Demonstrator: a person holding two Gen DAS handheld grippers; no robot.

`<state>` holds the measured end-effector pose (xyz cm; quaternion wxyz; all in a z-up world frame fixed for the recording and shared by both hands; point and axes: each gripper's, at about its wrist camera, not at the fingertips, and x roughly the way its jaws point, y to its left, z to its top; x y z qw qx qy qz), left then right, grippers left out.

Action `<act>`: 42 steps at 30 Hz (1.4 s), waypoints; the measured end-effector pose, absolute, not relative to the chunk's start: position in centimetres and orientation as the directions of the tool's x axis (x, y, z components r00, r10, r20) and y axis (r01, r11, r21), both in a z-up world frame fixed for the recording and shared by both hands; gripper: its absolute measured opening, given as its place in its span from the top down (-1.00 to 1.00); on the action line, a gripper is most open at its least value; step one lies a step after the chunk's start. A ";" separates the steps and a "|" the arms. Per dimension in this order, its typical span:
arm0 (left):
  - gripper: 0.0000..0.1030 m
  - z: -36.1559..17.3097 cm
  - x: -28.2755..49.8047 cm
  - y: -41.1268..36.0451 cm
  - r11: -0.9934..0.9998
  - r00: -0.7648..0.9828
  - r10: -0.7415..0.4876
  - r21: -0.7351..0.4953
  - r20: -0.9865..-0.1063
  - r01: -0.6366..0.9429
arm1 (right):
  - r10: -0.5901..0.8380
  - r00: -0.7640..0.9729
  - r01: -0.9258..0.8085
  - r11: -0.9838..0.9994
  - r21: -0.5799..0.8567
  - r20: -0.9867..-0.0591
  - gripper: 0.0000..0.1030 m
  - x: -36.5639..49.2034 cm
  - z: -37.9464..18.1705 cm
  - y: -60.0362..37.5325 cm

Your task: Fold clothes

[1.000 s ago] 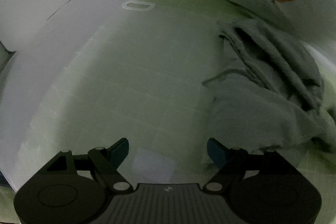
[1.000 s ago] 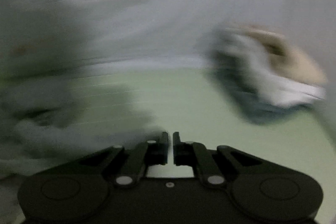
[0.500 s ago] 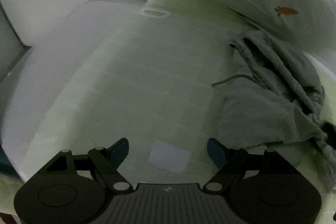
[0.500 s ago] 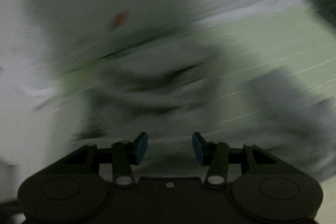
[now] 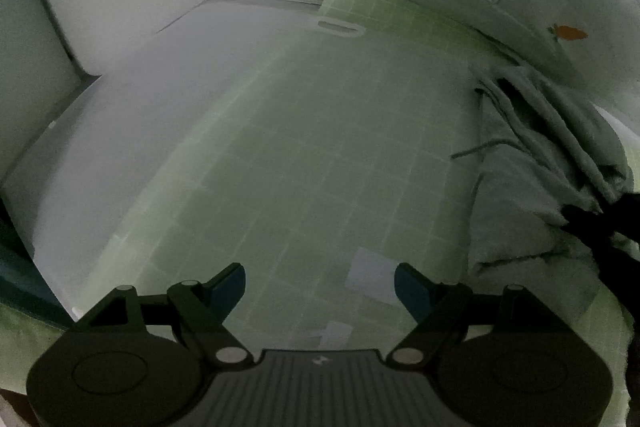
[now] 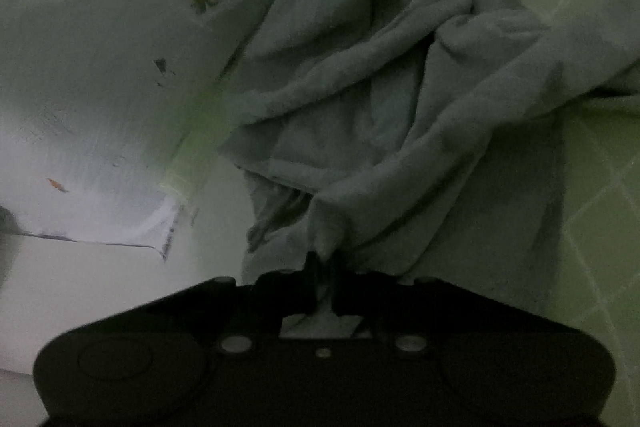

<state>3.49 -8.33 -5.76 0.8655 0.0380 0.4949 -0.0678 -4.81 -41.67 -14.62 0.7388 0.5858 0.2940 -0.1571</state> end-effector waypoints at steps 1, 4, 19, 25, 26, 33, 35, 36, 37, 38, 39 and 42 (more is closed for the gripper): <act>-0.60 -5.7 3.4 -8.4 0.988 0.503 -0.083 -0.006 -0.860 0.154 | 0.100 0.788 0.562 0.287 0.776 -0.608 0.91 -5.5 -13.8 -41.7; -0.60 -5.5 2.9 -9.0 0.987 0.509 -0.096 -0.017 -0.856 0.158 | 0.018 0.824 0.515 0.394 0.761 -0.567 0.92 -8.8 -9.9 -42.6; -0.60 -6.8 1.2 -17.8 0.961 0.442 -0.165 -0.043 -0.882 0.275 | -0.374 0.625 0.754 0.516 0.406 -0.685 0.25 -21.7 -6.9 -50.8; -0.60 -6.4 2.7 -19.7 0.950 0.461 -0.167 -0.017 -0.872 0.311 | -0.124 0.724 0.592 0.616 0.520 -0.678 -0.55 -14.3 -8.3 -48.1; -0.60 -6.4 3.1 -19.6 0.953 0.468 -0.162 -0.014 -0.869 0.303 | -0.081 0.733 0.567 0.621 0.541 -0.676 -0.67 -12.7 -8.5 -47.4; -0.60 -5.8 5.0 -17.4 0.976 0.487 -0.116 -0.008 -0.866 0.218 | 0.144 0.676 0.539 0.572 0.618 -0.723 -0.68 -3.8 -12.3 -42.8; -0.60 -6.0 4.9 -16.8 0.979 0.482 -0.105 -0.005 -0.870 0.203 | 0.144 0.676 0.553 0.549 0.627 -0.722 0.29 -3.5 -13.5 -42.5; -0.60 -6.1 4.8 -16.6 0.981 0.480 -0.102 -0.008 -0.871 0.194 | 0.141 0.686 0.552 0.538 0.637 -0.714 0.73 -3.9 -13.7 -42.5; -0.60 -6.2 4.7 -16.4 0.983 0.478 -0.100 -0.012 -0.873 0.184 | 0.138 0.702 0.546 0.526 0.652 -0.699 0.77 -4.7 -13.7 -42.9; -0.60 -6.2 4.6 -16.2 0.985 0.476 -0.098 -0.015 -0.874 0.175 | 0.131 0.726 0.533 0.514 0.672 -0.675 0.80 -5.6 -13.3 -43.3; -0.60 -6.1 4.4 -16.1 0.986 0.477 -0.096 -0.016 -0.874 0.168 | 0.118 0.751 0.515 0.511 0.688 -0.649 0.81 -6.9 -12.6 -43.7; -0.60 -5.9 4.1 -16.1 0.988 0.481 -0.090 -0.017 -0.872 0.152 | 0.032 0.804 0.486 0.540 0.687 -0.594 0.82 -10.7 -9.9 -45.2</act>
